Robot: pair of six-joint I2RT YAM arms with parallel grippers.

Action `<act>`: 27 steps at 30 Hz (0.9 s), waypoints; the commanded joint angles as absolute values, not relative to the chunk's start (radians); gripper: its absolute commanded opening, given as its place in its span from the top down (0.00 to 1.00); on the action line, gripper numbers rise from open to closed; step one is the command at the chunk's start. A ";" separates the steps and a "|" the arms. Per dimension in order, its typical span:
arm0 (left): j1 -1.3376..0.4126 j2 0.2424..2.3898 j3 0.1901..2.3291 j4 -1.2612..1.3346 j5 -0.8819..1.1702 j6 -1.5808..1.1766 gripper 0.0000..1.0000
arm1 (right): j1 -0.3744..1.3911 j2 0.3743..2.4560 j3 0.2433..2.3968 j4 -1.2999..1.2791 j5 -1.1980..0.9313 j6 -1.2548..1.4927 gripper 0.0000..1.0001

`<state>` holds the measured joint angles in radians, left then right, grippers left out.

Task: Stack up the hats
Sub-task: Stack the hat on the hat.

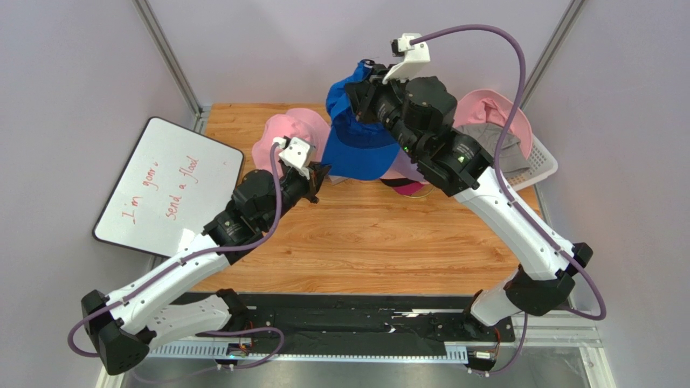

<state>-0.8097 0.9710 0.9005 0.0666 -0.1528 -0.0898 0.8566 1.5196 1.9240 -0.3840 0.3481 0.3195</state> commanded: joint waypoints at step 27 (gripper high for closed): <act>-0.897 0.979 0.948 0.084 -0.509 0.025 1.00 | 0.729 1.121 1.193 0.007 0.061 0.913 0.09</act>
